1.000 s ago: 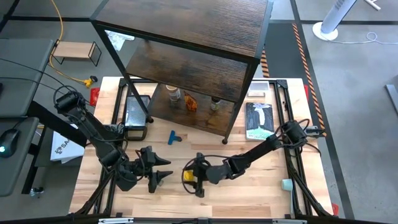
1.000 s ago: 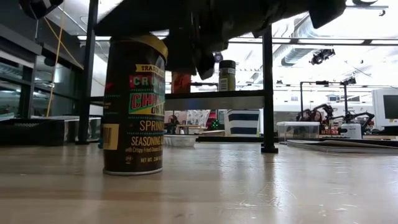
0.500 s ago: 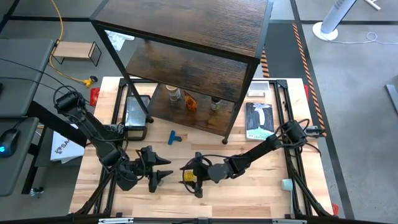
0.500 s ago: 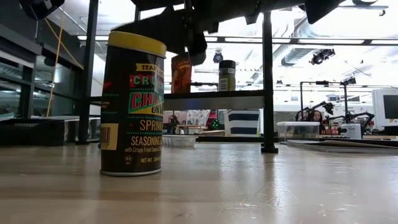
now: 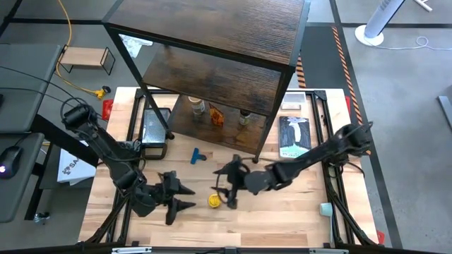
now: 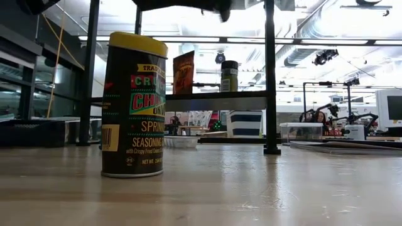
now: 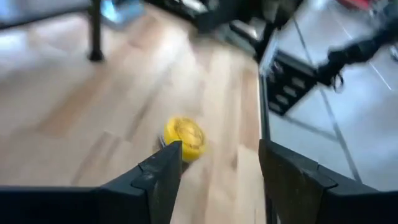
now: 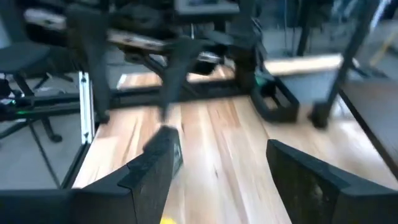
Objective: Shelf spices
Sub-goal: Remove the yellow seasoning can from the shelf
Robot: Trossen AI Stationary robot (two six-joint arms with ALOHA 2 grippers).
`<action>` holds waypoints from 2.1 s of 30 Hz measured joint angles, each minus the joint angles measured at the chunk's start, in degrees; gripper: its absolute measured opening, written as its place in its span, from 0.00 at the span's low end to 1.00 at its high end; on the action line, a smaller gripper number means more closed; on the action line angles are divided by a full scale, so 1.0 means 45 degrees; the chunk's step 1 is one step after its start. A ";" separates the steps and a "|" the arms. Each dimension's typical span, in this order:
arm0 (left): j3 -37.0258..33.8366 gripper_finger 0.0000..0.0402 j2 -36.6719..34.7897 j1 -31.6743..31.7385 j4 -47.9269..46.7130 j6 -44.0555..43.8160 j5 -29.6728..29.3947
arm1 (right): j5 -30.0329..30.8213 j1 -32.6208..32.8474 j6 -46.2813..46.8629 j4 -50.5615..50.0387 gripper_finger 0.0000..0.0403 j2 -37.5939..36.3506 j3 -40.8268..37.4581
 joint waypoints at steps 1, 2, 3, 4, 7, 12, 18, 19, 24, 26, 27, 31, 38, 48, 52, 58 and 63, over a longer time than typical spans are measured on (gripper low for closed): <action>0.0011 0.50 0.0136 0.0280 0.0012 0.0086 0.0534 | -0.0010 0.0015 0.0504 -0.0772 0.59 -0.0383 0.0000; 0.0106 0.48 0.0299 0.0609 -0.0061 0.0208 0.0968 | -0.0015 0.0080 0.1005 -0.1760 0.57 -0.0796 0.0000; 0.0269 0.46 0.0488 0.0951 -0.0086 0.0464 0.1408 | -0.0011 0.0140 0.1487 -0.2578 0.53 -0.1163 0.0000; 0.0509 0.42 0.0689 0.1296 -0.0065 0.0835 0.1767 | 0.0015 0.0250 0.2000 -0.3316 0.48 -0.1534 0.0000; 0.1470 0.28 0.1314 0.2251 -0.0043 0.1898 0.2518 | 0.0032 0.0607 0.3568 -0.5343 0.28 -0.2707 0.0000; 0.3249 0.03 0.2732 0.3172 -0.0792 0.2736 0.4099 | 0.0933 0.1515 0.6359 -0.7937 0.03 -0.4214 0.0000; 0.5021 0.00 0.4395 0.3102 -0.3185 0.2310 0.4542 | 0.1822 0.2658 0.8931 -1.0653 0.00 -0.4928 0.0000; 0.5191 0.00 0.4569 0.3057 -0.3326 0.2218 0.4531 | 0.1842 0.2808 0.9153 -1.0993 0.00 -0.4922 0.0000; 0.5685 0.00 0.4939 0.2967 -0.3603 0.1524 0.4217 | 0.1991 0.3287 0.9584 -1.1575 0.00 -0.4903 0.0000; 0.5702 0.00 0.4994 0.2967 -0.4286 0.0909 0.4066 | 0.1991 0.3355 0.9573 -1.1589 0.00 -0.4894 0.0000; 0.5697 0.00 0.4999 0.2972 -0.4764 0.0592 0.4020 | 0.1991 0.3360 0.9527 -1.1587 0.00 -0.4894 0.0000; 0.5697 0.00 0.4981 0.2977 -0.5939 -0.0154 0.3944 | 0.1996 0.3389 0.9220 -1.1587 0.00 -0.4894 0.0000; 0.5697 0.00 0.4981 0.2977 -0.5901 -0.0450 0.3959 | 0.2021 0.3389 0.8908 -1.1592 0.00 -0.4894 0.0000; 0.5697 0.00 0.4951 0.2982 -0.6104 -0.0484 0.3976 | 0.2021 0.3389 0.8908 -1.1597 0.00 -0.4899 0.0000; 0.5697 0.00 0.4951 0.2996 -0.6175 -0.0486 0.3957 | 0.2024 0.3389 0.8908 -1.1597 0.00 -0.4899 0.0000; 0.5697 0.00 0.4953 0.3011 -0.6187 -0.0493 0.4168 | 0.2021 0.3389 0.8908 -1.1598 0.00 -0.4899 0.0000; 0.5697 0.00 0.4960 0.3011 -0.6699 -0.0496 0.4195 | 0.2021 0.3389 0.8908 -1.1601 0.00 -0.4899 0.0000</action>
